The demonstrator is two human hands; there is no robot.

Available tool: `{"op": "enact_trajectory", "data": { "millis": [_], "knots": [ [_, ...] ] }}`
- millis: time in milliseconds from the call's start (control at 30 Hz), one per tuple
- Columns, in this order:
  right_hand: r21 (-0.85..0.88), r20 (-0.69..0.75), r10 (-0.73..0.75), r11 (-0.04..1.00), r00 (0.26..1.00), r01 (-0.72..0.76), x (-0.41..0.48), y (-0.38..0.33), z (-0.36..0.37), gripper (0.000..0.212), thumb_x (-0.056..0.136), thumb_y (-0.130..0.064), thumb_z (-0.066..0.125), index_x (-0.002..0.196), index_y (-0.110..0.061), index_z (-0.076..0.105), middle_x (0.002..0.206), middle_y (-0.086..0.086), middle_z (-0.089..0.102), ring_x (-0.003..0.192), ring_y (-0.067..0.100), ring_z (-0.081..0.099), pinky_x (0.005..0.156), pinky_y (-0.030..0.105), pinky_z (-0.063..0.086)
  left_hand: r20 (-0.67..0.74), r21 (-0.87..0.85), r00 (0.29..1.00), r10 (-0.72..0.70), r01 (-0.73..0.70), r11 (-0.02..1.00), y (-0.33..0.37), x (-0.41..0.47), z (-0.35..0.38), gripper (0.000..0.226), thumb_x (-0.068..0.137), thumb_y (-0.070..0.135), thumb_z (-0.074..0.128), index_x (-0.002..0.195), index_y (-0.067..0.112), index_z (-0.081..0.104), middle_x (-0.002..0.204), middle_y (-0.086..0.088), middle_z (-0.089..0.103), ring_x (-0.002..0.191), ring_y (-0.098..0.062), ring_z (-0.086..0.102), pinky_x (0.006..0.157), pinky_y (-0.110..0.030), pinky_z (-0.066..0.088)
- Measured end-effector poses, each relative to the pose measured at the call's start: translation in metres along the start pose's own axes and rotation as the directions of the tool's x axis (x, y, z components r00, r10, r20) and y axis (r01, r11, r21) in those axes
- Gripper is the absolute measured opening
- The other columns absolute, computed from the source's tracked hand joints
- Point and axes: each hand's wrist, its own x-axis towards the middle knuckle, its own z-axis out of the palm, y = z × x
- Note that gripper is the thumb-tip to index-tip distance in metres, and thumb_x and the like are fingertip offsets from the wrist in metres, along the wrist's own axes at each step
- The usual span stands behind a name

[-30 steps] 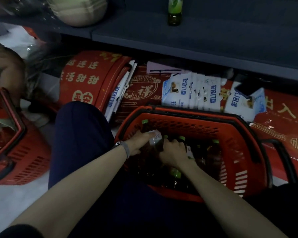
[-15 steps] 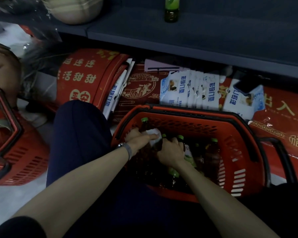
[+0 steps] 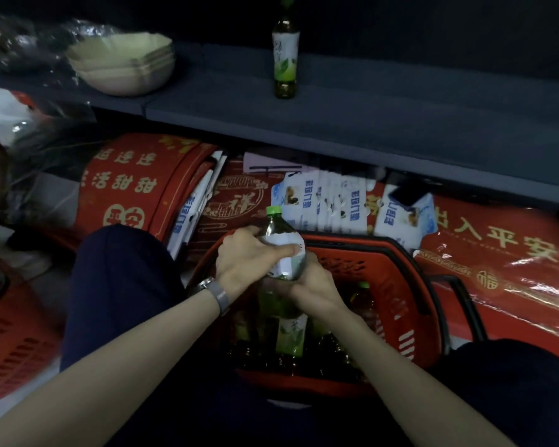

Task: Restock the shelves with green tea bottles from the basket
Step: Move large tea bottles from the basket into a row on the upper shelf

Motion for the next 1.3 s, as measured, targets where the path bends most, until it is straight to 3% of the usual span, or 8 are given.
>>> {"op": "enact_trajectory", "data": {
  "millis": [200, 333, 467, 600, 733, 900, 1067, 1300],
  "knots": [
    [0.116, -0.217, -0.014, 0.992, 0.976, 0.041, -0.021, -0.005, -0.055, 0.067, 0.063, -0.051, 0.095, 0.119, -0.033, 0.063, 0.104, -0.017, 0.076, 0.100, 0.004, 0.072, 0.084, 0.025, 0.059, -0.004, -0.028, 0.972, 0.233, -0.233, 0.972, 0.050, -0.024, 0.007, 0.086, 0.064, 0.091, 0.067, 0.136, 0.043, 0.060, 0.117, 0.012, 0.075, 0.111, -0.014, 0.070, 0.092, -0.035, 0.057],
    [0.243, -0.227, -0.034, 0.966, 0.973, 0.090, -0.047, -0.009, -0.105, 0.062, 0.069, -0.040, 0.097, 0.123, -0.025, 0.071, 0.108, -0.011, 0.081, 0.101, 0.008, 0.077, 0.098, 0.042, 0.061, 0.175, -0.397, 0.909, 0.377, -0.285, 0.872, 0.069, -0.028, 0.006, 0.067, 0.081, 0.056, 0.082, 0.141, 0.040, 0.055, 0.118, 0.020, 0.068, 0.103, 0.010, 0.065, 0.082, -0.007, 0.050],
    [0.326, -0.206, -0.039, 0.939, 0.978, 0.106, -0.078, -0.022, -0.148, 0.055, 0.077, -0.021, 0.094, 0.126, -0.013, 0.071, 0.112, -0.001, 0.082, 0.104, 0.017, 0.078, 0.101, 0.044, 0.060, 0.472, -0.577, 0.826, 0.308, 0.025, 0.816, 0.093, -0.028, 0.005, 0.079, 0.072, 0.056, 0.090, 0.142, 0.042, 0.056, 0.138, 0.007, 0.067, 0.121, -0.013, 0.068, 0.104, -0.047, 0.055],
    [0.378, -0.235, -0.076, 0.911, 0.969, 0.164, -0.096, -0.029, -0.176, 0.053, 0.079, -0.011, 0.091, 0.128, -0.011, 0.071, 0.118, 0.007, 0.080, 0.110, 0.027, 0.077, 0.101, 0.051, 0.059, 0.611, -0.665, 0.667, 0.426, 0.141, 0.733, 0.121, -0.045, 0.005, 0.052, 0.086, 0.035, 0.078, 0.135, 0.027, 0.066, 0.127, -0.004, 0.076, 0.116, -0.028, 0.073, 0.098, -0.058, 0.057],
    [0.416, -0.240, -0.101, 0.888, 0.966, 0.196, -0.110, -0.035, -0.195, 0.055, 0.084, -0.009, 0.087, 0.134, -0.011, 0.066, 0.124, 0.010, 0.077, 0.114, 0.032, 0.075, 0.104, 0.054, 0.057, 0.574, -0.693, 0.665, 0.478, 0.082, 0.717, 0.147, -0.058, 0.003, 0.045, 0.087, 0.033, 0.075, 0.129, 0.021, 0.071, 0.121, -0.008, 0.078, 0.110, -0.030, 0.076, 0.094, -0.057, 0.059],
    [0.357, -0.205, -0.160, 0.906, 0.966, 0.226, -0.126, -0.053, -0.226, 0.062, 0.090, -0.017, 0.084, 0.146, -0.023, 0.056, 0.130, 0.004, 0.075, 0.118, 0.028, 0.074, 0.106, 0.049, 0.056, 0.511, -0.711, 0.674, 0.533, -0.016, 0.703, 0.186, -0.071, -0.002, 0.029, 0.097, 0.021, 0.071, 0.125, 0.016, 0.073, 0.112, -0.010, 0.080, 0.057, -0.009, 0.071, 0.053, -0.026, 0.057],
    [0.254, -0.311, -0.233, 0.914, 0.922, 0.316, -0.140, -0.072, -0.249, 0.061, 0.085, -0.011, 0.088, 0.138, -0.025, 0.061, 0.123, 0.001, 0.078, 0.111, 0.023, 0.076, 0.097, 0.045, 0.062, 0.461, -0.749, 0.658, 0.595, -0.071, 0.659, 0.221, -0.082, -0.010, 0.032, 0.097, 0.022, 0.072, 0.129, 0.017, 0.072, 0.117, -0.009, 0.079, 0.107, -0.030, 0.077, 0.091, -0.052, 0.063],
    [0.116, -0.468, -0.405, 0.853, 0.785, 0.509, -0.159, -0.108, -0.297, 0.058, 0.090, -0.005, 0.082, 0.140, -0.025, 0.060, 0.121, 0.000, 0.078, 0.109, 0.020, 0.077, 0.089, 0.035, 0.063, 0.323, -0.835, 0.624, 0.712, -0.165, 0.524, 0.285, -0.100, -0.023, 0.032, 0.095, 0.020, 0.070, 0.127, 0.020, 0.072, 0.113, -0.007, 0.080, 0.102, -0.026, 0.078, 0.077, -0.039, 0.066]
  ]
}}
